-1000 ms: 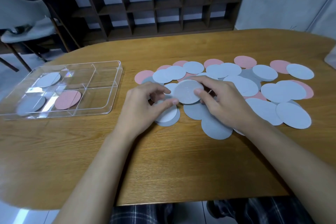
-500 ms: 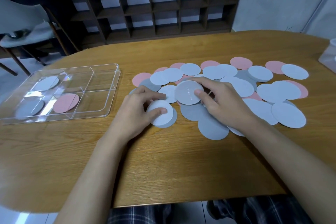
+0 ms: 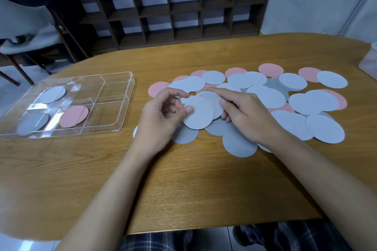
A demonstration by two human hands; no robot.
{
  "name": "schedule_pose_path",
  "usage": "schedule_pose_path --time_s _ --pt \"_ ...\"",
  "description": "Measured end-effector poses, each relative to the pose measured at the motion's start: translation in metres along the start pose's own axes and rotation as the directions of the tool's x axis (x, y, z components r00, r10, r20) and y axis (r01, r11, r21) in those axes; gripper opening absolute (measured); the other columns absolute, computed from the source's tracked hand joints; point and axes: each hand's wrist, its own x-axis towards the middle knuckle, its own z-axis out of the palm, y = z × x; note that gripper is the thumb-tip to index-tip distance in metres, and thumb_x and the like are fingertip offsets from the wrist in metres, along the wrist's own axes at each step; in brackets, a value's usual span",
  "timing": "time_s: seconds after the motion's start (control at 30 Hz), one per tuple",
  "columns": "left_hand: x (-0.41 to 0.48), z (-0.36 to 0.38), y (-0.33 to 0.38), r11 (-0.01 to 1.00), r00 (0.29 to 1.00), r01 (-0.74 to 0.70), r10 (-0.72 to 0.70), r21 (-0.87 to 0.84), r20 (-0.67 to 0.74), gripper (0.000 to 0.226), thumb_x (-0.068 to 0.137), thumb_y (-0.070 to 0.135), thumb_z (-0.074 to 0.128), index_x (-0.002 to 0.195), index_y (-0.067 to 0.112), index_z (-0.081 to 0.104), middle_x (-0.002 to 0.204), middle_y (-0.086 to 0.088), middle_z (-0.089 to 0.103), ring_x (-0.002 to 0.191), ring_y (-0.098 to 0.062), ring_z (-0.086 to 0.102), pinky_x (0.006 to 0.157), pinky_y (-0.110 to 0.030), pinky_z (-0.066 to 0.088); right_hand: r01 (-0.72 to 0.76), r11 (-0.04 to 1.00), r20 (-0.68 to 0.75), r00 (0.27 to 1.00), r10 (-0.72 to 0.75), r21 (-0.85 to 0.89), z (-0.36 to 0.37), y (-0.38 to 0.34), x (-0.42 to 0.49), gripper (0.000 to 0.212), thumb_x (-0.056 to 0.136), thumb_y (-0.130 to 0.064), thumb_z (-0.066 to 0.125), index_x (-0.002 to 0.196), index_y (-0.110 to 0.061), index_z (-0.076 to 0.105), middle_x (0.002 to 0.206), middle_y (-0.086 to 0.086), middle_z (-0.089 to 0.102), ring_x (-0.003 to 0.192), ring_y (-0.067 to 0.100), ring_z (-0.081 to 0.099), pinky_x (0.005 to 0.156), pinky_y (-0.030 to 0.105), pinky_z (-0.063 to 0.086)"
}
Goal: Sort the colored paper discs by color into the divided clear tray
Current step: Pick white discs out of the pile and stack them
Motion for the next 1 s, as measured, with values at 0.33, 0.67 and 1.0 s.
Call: schedule_pose_path --time_s 0.33,0.67,1.0 --pt "-0.001 0.011 0.008 0.993 0.986 0.030 -0.011 0.112 -0.165 0.011 0.084 0.022 0.087 0.091 0.022 0.079 0.085 0.001 0.075 0.075 -0.030 0.074 0.076 -0.049 0.060 0.028 0.995 0.020 0.999 -0.030 0.099 0.003 -0.002 -0.001 0.038 0.110 -0.020 0.046 0.143 -0.030 0.062 0.083 0.007 0.068 0.081 0.018 0.063 0.082 0.042 0.053" --pt "0.003 0.002 -0.005 0.845 0.997 -0.066 0.074 0.530 0.007 0.059 0.078 0.047 0.087 0.129 0.023 0.072 0.133 0.006 0.069 0.120 -0.005 0.062 0.103 -0.026 0.048 0.053 0.991 -0.127 0.990 -0.069 -0.125 -0.005 0.005 0.006 0.038 0.107 -0.015 0.053 0.143 -0.023 0.060 0.076 -0.005 0.060 0.075 0.004 0.054 0.065 0.010 0.035" --pt "0.004 0.004 -0.014 0.771 0.993 -0.096 0.119 0.629 0.005 0.035 0.085 0.042 0.082 0.114 0.023 0.078 0.081 0.020 0.056 0.087 -0.008 0.055 0.077 -0.030 0.046 -0.026 0.993 -0.155 0.988 0.008 -0.115 -0.006 0.007 0.006 0.040 0.107 -0.017 0.051 0.146 -0.023 0.058 0.077 0.003 0.061 0.079 0.004 0.053 0.066 0.010 0.037"
